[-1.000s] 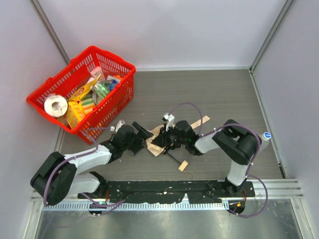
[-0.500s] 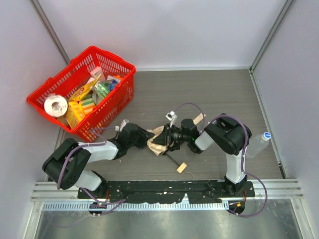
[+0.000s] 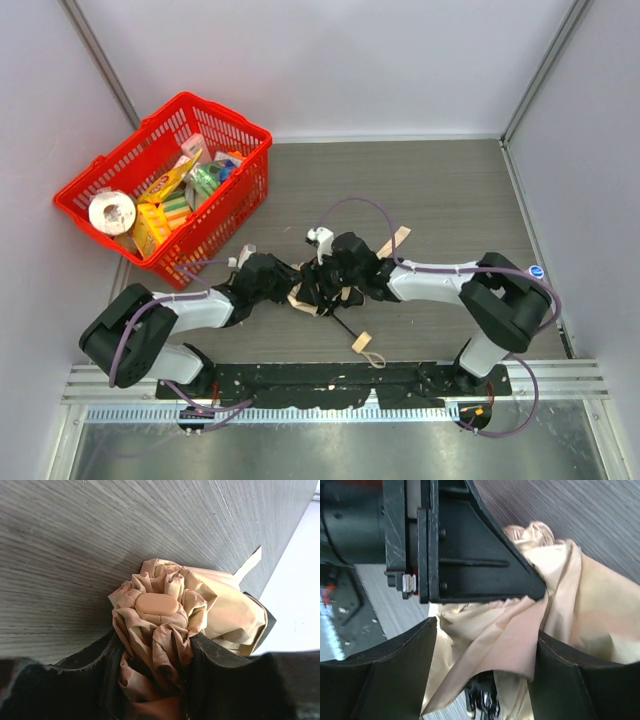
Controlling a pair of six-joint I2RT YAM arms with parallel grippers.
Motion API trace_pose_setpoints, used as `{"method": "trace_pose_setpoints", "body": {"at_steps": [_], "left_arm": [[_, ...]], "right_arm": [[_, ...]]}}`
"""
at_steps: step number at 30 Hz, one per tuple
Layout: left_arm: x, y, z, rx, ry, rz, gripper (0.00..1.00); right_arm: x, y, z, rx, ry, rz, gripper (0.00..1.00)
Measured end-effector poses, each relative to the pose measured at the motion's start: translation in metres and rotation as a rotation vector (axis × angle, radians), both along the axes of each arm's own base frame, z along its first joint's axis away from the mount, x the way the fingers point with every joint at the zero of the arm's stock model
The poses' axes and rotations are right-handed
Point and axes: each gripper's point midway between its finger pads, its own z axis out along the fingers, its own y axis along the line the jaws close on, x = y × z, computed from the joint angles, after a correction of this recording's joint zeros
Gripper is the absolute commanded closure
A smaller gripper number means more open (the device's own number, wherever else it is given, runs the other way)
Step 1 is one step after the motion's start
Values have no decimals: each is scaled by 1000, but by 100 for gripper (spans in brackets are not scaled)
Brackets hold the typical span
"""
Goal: Put away the umbrella
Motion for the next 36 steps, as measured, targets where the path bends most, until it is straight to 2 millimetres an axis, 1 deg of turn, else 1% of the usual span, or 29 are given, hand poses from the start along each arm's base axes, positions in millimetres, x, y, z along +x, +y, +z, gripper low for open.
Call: {"method": "trace_pose_setpoints", "body": {"at_steps": [2,6,10,14,17,19,21,24,26,27,29,30,33,35,36], "left_arm": [[-2,1,0,6,5,-4,100],[-4,1,-1,13,14,-10,100],[-5,2,-1,20,21,-11,100],[-5,2,-1,26,30,-11,100],[-5,1,-1,26,33,-12,100],[-5,1,-1,29,36,-12,100],[-5,1,-1,31,40,-13,100],[-6,2,-2,29,52,-14,100],[-6,3,-2,30,56,-14,100],[-6,3,-2,32,57,-14,100],[-6,3,-2,38,59,-11,100],[-6,3,-2,41,61,-10,100],[-6,3,-2,51,69,-9,100],[-6,3,-2,55,74,-8,99],[-6,3,-2,58,75,-7,91]], "right_arm": [[-5,-3,1,-78,-36,-2,27],[-12,-17,10,-236,-150,-12,25],[-13,-25,15,-325,-248,-8,23],[-15,-21,19,-381,-326,13,22],[-13,-9,21,-398,-371,24,22],[-12,-4,15,-417,-384,30,22],[-9,-4,3,-451,-386,29,22],[-6,-11,-17,-514,-381,13,23],[-4,-15,-24,-536,-386,-12,25],[-3,-18,-26,-545,-386,-26,27],[0,-24,-32,-559,-385,-66,37],[1,-26,-35,-561,-383,-83,49],[0,-25,-41,-536,-374,-111,70],[-2,-22,-44,-507,-366,-123,86],[-1,-21,-45,-493,-365,-130,90]]}}
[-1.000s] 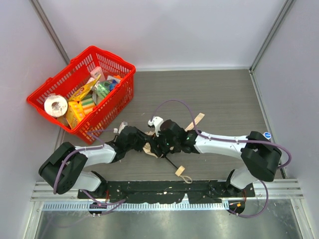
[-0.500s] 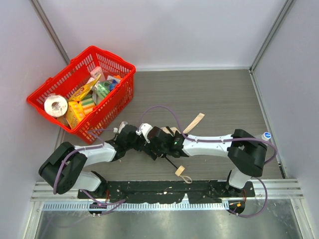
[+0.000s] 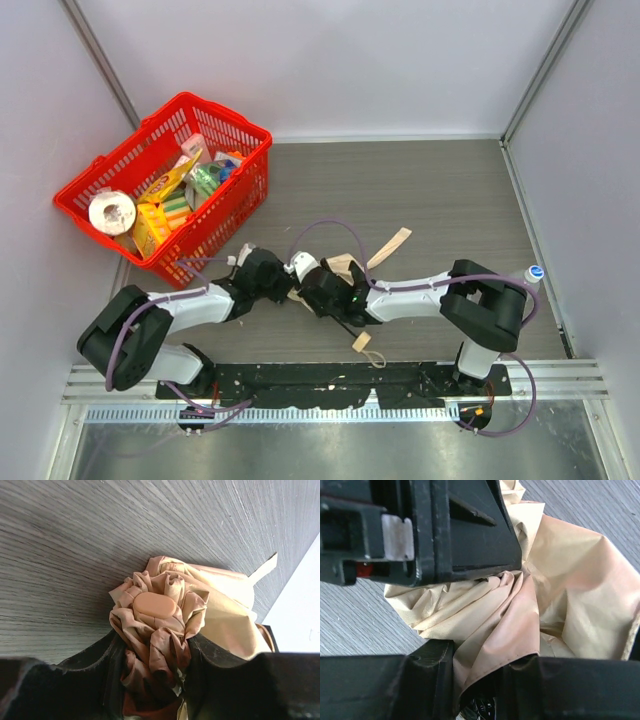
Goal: Put away the umbrella
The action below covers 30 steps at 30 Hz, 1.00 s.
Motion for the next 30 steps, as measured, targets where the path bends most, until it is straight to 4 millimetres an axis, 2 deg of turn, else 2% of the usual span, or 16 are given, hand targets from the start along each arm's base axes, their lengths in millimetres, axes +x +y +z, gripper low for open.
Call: {"method": "trace_pose_setpoints", "body": {"at_steps": [1,2,5,6,7,8,9,15,20,24,27,29,30], "left_arm": [[0,1,0,2,0,2,74],[1,3,1,5,-3,7,53],[3,9,3,15,-18,25,11],[4,9,9,3,-36,29,4],[4,10,13,4,-53,21,0],[4,10,18,0,-69,17,0],[2,12,19,7,-76,11,0],[-5,18,19,43,-88,-20,0],[-8,20,18,50,-85,-24,0],[-5,10,17,48,-88,-43,2],[0,0,16,56,-88,-54,17],[3,-3,14,59,-96,-47,37],[4,-2,12,62,-100,-40,50]], "right_arm": [[1,1,-1,19,1,-4,97],[2,3,-1,49,7,-2,99],[5,10,-1,130,21,18,99],[6,12,0,171,32,26,99],[8,14,0,212,49,32,99],[5,18,2,261,76,56,99],[13,16,3,294,91,47,99],[13,17,8,521,264,116,99],[5,19,12,682,420,175,99],[-7,21,16,784,553,195,99],[-11,20,18,858,644,175,99],[-9,19,19,900,685,156,99],[-8,19,19,920,706,147,99]]}}
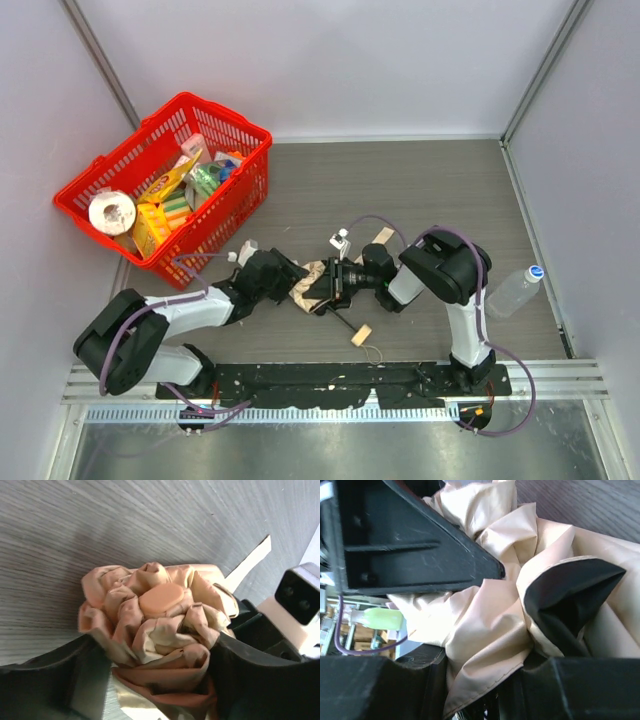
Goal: Put away the umbrella
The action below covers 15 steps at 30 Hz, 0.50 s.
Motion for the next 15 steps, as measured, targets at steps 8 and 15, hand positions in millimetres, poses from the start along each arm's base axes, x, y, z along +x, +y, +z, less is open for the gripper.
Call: {"method": "trace_pose_setpoints", "body": {"at_steps": [8,15], "left_arm": [[2,1,-3,-61,-14,52,100],[-2,-1,-5,-61,-7,35,100]], "right_arm": [[-1,-1,-6,5,100,-20,68],[4,-9,2,-240,-13,-52,37]]}}
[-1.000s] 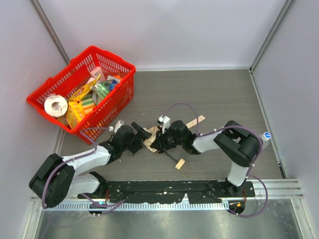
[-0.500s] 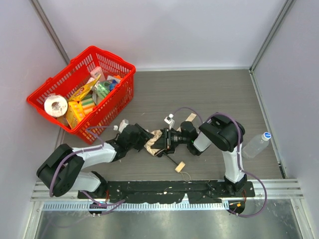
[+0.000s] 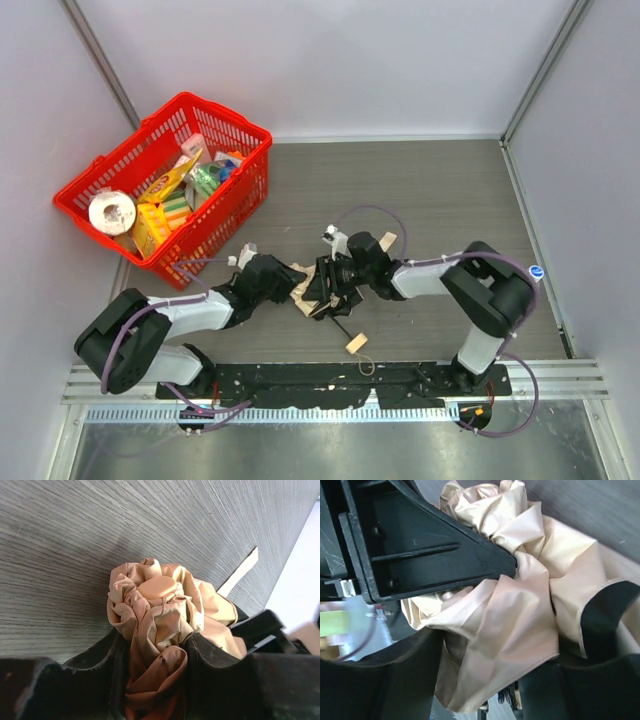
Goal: Put away the umbrella
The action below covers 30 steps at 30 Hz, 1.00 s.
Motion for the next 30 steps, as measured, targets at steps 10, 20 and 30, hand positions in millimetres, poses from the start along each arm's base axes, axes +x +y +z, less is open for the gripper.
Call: {"method": "trace_pose_setpoints", "body": {"at_steps": [10,20,30], "left_arm": [[-3,-2,-2,3,29,-13,100],[-4,-6,-3,-3,46,-25,100],[-5,-5,-3,-8,53,-20,100]], "right_arm": [[10,-15,49,-395,-436,-22,30],[28,-16,55,-528,-675,-45,28],[52,-8,86,-586,-682,-121,84]]}}
